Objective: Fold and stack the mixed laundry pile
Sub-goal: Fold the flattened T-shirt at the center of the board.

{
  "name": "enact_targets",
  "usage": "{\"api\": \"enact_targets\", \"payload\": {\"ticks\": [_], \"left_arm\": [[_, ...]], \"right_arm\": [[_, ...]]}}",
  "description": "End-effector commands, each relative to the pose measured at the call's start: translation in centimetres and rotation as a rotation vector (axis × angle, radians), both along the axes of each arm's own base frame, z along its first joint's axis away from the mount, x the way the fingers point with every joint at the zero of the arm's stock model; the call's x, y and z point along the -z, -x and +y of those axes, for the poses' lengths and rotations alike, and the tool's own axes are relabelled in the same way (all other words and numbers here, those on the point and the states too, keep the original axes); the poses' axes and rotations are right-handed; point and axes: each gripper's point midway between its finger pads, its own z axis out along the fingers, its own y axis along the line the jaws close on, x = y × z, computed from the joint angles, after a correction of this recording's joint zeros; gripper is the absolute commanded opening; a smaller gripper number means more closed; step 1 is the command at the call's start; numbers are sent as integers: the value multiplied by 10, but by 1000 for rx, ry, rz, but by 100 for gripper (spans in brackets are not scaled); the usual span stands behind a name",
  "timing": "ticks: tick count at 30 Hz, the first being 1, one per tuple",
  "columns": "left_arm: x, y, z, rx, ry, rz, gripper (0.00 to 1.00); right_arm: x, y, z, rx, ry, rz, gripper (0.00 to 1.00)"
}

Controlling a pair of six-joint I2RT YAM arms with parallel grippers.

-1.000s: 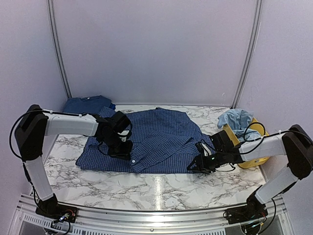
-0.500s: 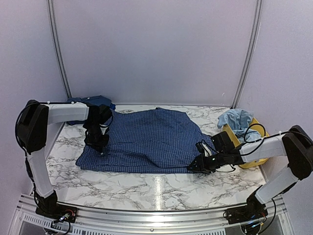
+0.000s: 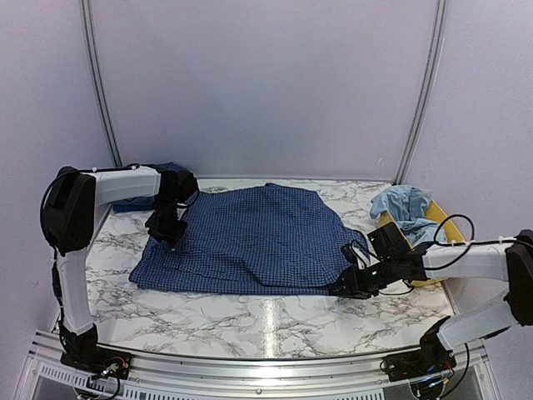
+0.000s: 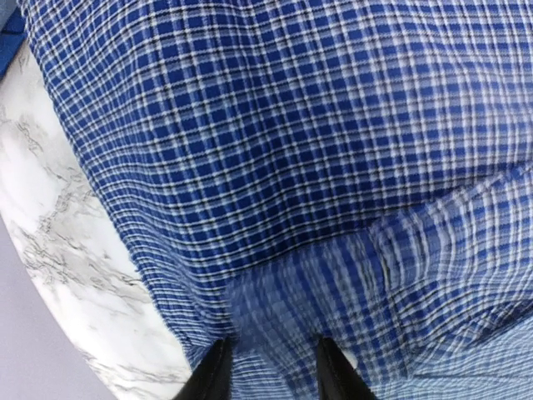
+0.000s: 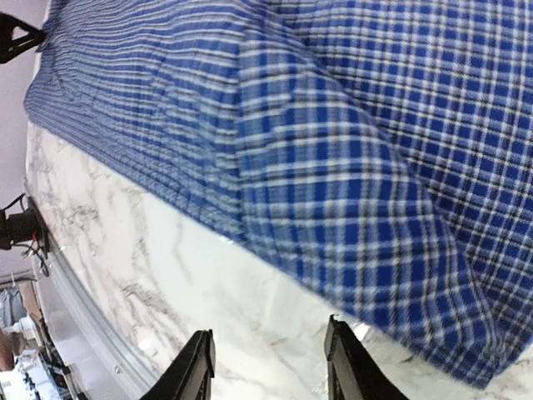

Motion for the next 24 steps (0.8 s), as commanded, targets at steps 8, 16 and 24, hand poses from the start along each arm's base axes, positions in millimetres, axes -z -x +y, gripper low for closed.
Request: {"api": "enact_targets", "payload": {"ticks": [8, 16, 24], "left_arm": [[-67, 7, -22, -68, 295, -239, 79], [-8, 0, -50, -207, 436, -200, 81], [49, 59, -38, -344, 377, -113, 79]], "right_arm": [[-88, -52, 28, -96, -70, -243, 44], [-9, -122, 53, -146, 57, -182, 41], [51, -83, 33, -203, 142, -28, 39]]}}
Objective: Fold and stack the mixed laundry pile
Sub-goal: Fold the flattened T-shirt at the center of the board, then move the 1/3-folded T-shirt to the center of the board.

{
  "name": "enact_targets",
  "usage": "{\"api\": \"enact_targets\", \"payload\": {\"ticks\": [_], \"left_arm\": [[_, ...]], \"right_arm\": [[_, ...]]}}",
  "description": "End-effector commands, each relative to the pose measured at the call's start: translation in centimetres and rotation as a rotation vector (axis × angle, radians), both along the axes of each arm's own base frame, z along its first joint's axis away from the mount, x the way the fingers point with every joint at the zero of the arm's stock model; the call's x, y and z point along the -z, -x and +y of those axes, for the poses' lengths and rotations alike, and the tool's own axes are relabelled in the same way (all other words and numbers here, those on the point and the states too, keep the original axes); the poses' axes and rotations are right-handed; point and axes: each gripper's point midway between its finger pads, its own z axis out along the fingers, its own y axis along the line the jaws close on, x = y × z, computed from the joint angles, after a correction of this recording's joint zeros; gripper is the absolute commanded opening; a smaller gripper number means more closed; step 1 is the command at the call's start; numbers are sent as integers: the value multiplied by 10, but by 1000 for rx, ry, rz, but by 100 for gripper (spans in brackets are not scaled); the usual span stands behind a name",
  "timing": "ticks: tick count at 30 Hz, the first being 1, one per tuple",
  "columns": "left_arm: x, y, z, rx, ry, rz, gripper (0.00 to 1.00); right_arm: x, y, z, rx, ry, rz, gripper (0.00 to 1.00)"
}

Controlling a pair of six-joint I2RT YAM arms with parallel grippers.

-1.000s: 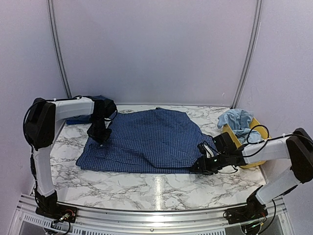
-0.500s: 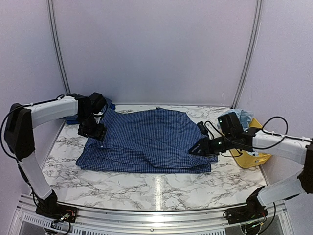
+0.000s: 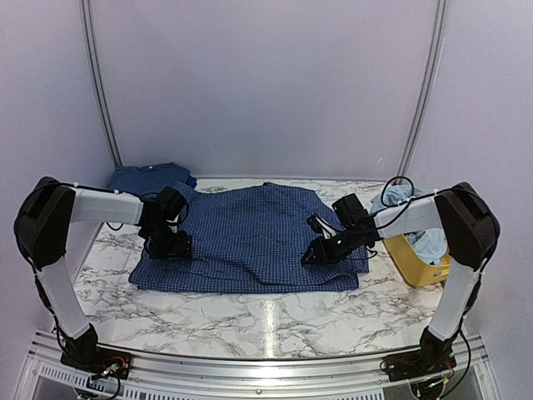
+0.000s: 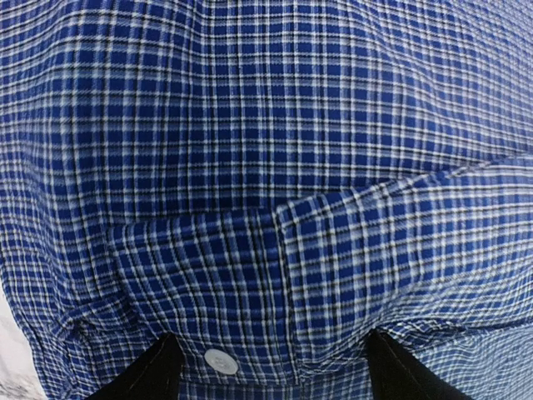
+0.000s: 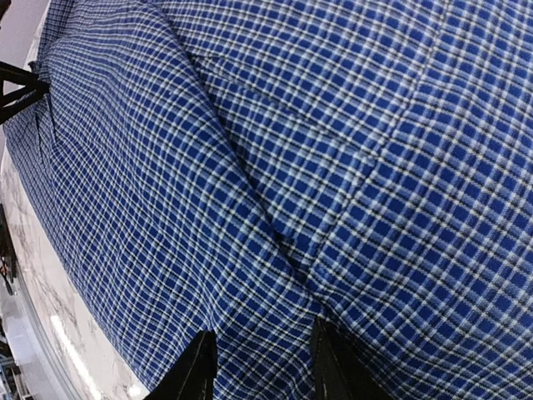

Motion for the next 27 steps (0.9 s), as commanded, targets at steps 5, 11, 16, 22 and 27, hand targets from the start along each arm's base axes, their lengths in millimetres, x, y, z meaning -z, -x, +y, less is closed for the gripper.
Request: {"api": "enact_targets", "payload": {"ticks": [5, 11, 16, 22, 27], "left_arm": [[35, 84, -15, -82, 1, 113, 78], [41, 157, 2, -146, -2, 206, 75], [27, 198, 9, -181, 89, 240, 73], [-29, 153, -16, -91, 168, 59, 84], [-50, 109, -46, -19, 167, 17, 93]], "right_arm": [[52, 93, -39, -36, 98, 223, 38], [37, 171, -44, -87, 64, 336, 38], [9, 205, -39, -133, -6, 371, 40], [-69, 102, -53, 36, -163, 133, 49], [-117, -8, -63, 127, -126, -57, 53]]}}
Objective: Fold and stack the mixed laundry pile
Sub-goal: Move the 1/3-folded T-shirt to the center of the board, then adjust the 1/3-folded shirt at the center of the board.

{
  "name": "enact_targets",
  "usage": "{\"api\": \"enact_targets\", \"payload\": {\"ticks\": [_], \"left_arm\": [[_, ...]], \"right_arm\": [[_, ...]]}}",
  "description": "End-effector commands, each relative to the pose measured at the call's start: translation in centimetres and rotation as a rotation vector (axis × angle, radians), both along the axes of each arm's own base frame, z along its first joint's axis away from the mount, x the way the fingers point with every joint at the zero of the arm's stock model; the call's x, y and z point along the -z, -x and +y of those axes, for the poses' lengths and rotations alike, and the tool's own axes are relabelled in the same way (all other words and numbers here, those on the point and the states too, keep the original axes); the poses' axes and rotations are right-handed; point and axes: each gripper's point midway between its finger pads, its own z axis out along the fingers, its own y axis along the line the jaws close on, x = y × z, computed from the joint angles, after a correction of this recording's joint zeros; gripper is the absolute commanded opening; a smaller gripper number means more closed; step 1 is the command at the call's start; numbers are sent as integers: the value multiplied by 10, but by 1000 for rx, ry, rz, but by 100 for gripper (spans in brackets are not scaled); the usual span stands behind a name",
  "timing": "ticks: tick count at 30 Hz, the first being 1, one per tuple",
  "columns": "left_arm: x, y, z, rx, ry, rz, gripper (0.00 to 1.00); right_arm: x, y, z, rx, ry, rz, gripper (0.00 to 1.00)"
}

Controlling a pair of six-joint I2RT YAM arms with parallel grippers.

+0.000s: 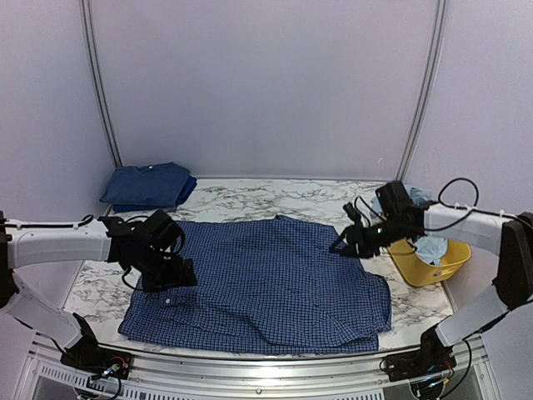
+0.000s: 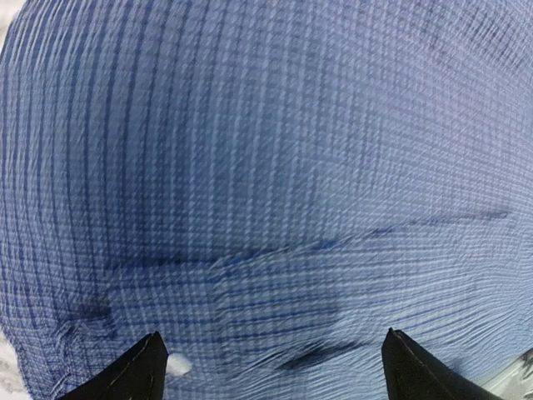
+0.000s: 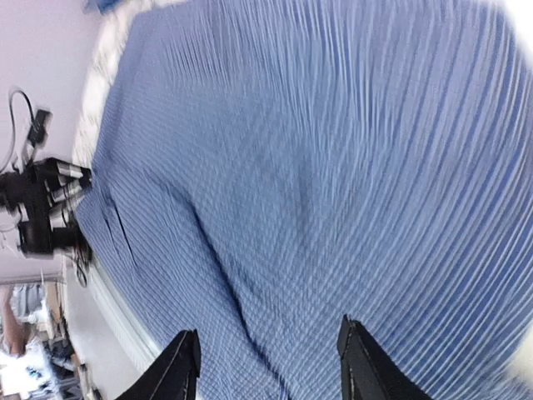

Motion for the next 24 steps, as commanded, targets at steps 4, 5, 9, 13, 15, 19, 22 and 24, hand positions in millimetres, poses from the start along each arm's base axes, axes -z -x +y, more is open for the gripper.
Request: {"api": "enact_targets", "payload": {"ticks": [4, 5, 9, 13, 15, 19, 22, 24], "left_arm": [[-28, -58, -28, 83, -3, -65, 99], [-33, -66, -28, 79, 5, -76, 99], [-43, -85, -22, 54, 23, -98, 99], [-44, -91, -12, 36, 18, -105, 99], [-42, -92, -9, 31, 14, -101, 99], [-41, -92, -5, 25, 7, -103, 99], [-39, -92, -4, 24, 4, -99, 99], [-38, -92, -3, 26, 1, -98, 99]], "right_arm": [[-45, -154, 1, 68, 102, -229, 53], [-51, -176, 1, 79, 125, -253, 53], [-10, -216, 12, 32, 158, -189, 53], [22, -229, 24, -40, 146, -140, 58], [39, -226, 28, -87, 146, -98, 61], [50, -211, 41, -150, 61, -50, 73], [49, -200, 54, -204, 4, -37, 75], [49, -192, 62, -229, -24, -25, 73]]}}
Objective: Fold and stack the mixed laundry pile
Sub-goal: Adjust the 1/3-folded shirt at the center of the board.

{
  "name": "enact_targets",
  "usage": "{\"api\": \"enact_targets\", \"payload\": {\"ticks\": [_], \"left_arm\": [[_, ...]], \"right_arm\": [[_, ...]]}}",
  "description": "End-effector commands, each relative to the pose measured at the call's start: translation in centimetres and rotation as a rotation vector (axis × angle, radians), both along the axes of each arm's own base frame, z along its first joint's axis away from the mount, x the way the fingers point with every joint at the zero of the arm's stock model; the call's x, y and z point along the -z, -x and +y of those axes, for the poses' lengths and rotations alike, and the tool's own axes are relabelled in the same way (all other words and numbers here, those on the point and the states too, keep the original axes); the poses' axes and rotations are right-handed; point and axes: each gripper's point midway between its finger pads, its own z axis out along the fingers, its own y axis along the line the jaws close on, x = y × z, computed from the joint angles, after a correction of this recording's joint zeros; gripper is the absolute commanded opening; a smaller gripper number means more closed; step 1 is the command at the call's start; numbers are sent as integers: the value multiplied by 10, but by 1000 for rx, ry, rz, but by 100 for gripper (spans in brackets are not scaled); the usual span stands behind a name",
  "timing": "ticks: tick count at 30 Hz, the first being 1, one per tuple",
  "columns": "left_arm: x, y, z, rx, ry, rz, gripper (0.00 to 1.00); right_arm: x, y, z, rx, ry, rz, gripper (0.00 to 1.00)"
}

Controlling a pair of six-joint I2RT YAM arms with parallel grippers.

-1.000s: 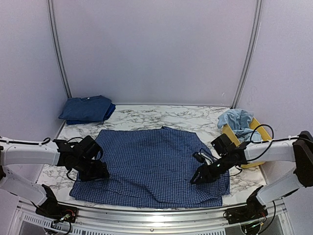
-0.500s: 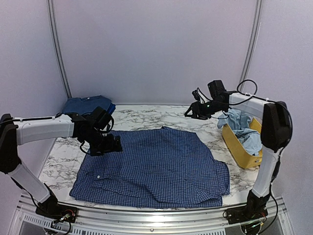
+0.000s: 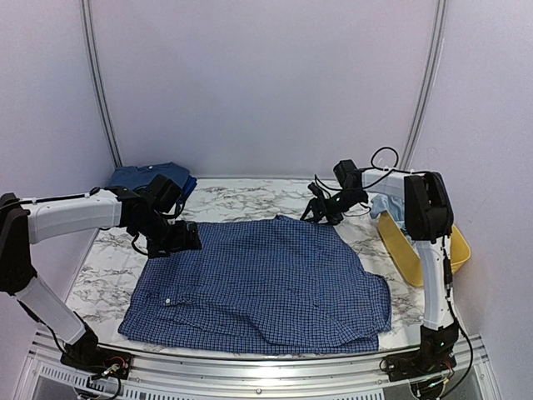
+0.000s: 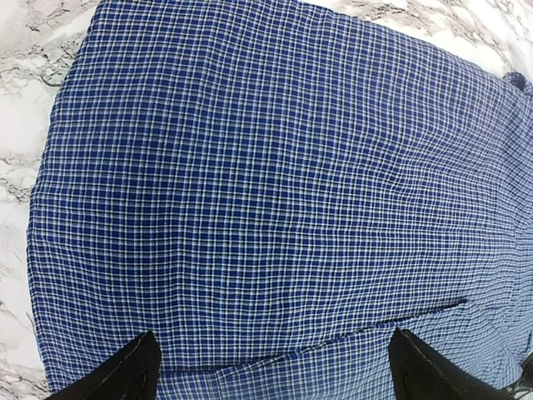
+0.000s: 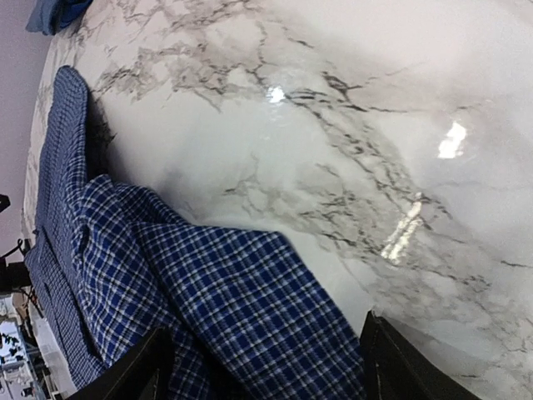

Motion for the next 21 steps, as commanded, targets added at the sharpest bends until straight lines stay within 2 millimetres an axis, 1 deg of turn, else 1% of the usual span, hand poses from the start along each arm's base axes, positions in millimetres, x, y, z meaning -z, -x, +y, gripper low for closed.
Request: {"api": "enact_targets", "payload": {"ticks": [1, 3, 6, 7, 8, 9, 12, 13, 18, 21], "left_arm": [[3, 4, 6, 13, -21, 19, 99], [3, 3, 6, 18, -20, 19, 99], [3, 3, 6, 20, -18, 20, 99], [3, 3, 6, 22, -17, 21, 99], [4, 3, 6, 24, -19, 21, 99], [3, 3, 7, 24, -19, 19, 99], [4, 4, 8, 26, -22, 18, 99], [4, 4, 8, 25, -24, 18, 99], [7, 6, 12, 16, -31, 18, 99], [9, 8, 14, 10, -36, 19, 99]], "right_arm": [[-13, 26, 25, -111, -112, 43, 72], [-17, 35, 35, -140, -157, 63, 69], [-26, 46, 46, -178, -210, 71, 60], [-34, 48, 50, -189, -234, 63, 57], [-41, 49, 53, -199, -254, 57, 51], [-47, 50, 55, -205, -267, 51, 42], [-70, 49, 57, -215, -283, 3, 5], [-77, 48, 56, -212, -276, -14, 0], [-114, 45, 46, -182, -199, -148, 0], [-130, 39, 36, -142, -120, -241, 0]]}}
